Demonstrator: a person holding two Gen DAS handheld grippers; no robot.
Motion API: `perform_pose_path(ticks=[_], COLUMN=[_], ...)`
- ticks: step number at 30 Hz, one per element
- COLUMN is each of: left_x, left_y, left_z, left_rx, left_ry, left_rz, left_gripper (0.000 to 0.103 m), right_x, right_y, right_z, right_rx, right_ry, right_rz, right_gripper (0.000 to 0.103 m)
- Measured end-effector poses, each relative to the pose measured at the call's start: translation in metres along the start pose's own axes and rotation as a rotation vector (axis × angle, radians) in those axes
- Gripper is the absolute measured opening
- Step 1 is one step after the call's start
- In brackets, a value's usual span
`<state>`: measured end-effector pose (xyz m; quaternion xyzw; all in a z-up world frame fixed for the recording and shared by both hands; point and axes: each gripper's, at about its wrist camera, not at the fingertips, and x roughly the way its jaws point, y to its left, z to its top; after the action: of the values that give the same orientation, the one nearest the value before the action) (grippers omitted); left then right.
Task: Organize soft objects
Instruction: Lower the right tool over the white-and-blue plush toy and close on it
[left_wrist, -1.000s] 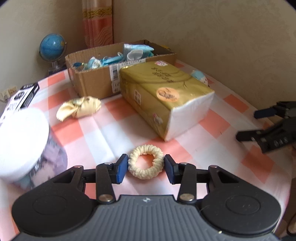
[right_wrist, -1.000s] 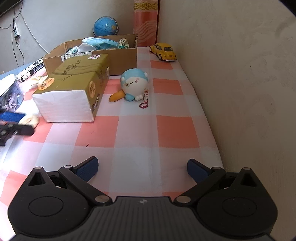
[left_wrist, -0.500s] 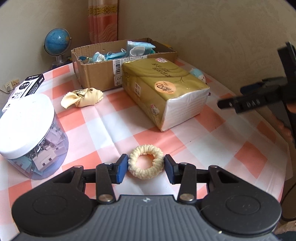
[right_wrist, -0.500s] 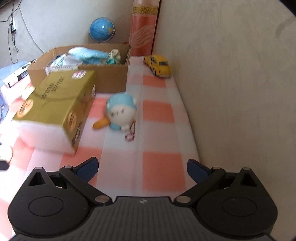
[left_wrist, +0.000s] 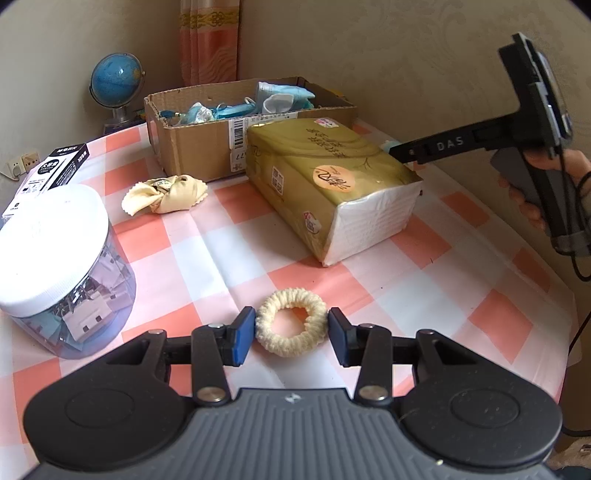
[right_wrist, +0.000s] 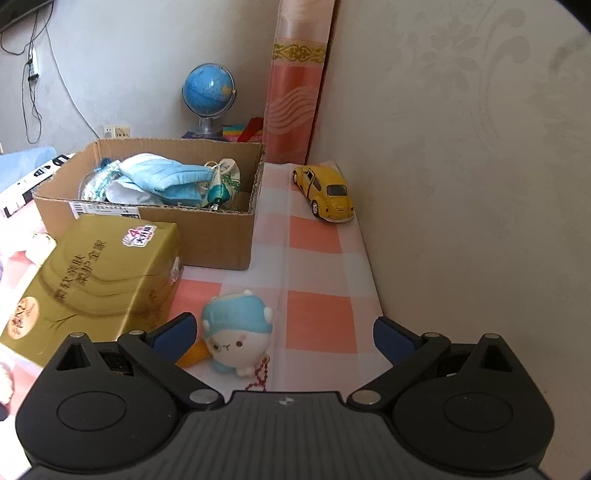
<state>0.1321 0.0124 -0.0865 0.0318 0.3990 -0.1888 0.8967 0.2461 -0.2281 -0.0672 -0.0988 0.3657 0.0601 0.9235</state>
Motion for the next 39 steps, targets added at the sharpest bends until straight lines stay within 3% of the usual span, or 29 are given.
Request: perform_pose_path(ticks=[8, 18, 23, 39], left_x=[0.000, 0.000, 0.000, 0.000], left_y=[0.001, 0.002, 0.001, 0.002], left_z=[0.000, 0.000, 0.000, 0.001], left_rx=[-0.006, -0.010, -0.012, -0.013], left_ry=[0.000, 0.000, -0.001, -0.001], left_rz=[-0.003, -0.004, -0.006, -0.006], left_gripper=[0.042, 0.042, 0.042, 0.042], right_x=[0.005, 0.004, 0.003, 0.010], right_y=[-0.003, -0.010, -0.009, 0.014], right_z=[-0.004, -0.002, -0.004, 0.005], right_rx=[-0.002, 0.003, -0.022, -0.091], right_ry=[0.014, 0.011, 0.013, 0.029], right_rz=[0.036, -0.014, 0.011, 0.174], right_gripper=[0.103, 0.103, 0.103, 0.047])
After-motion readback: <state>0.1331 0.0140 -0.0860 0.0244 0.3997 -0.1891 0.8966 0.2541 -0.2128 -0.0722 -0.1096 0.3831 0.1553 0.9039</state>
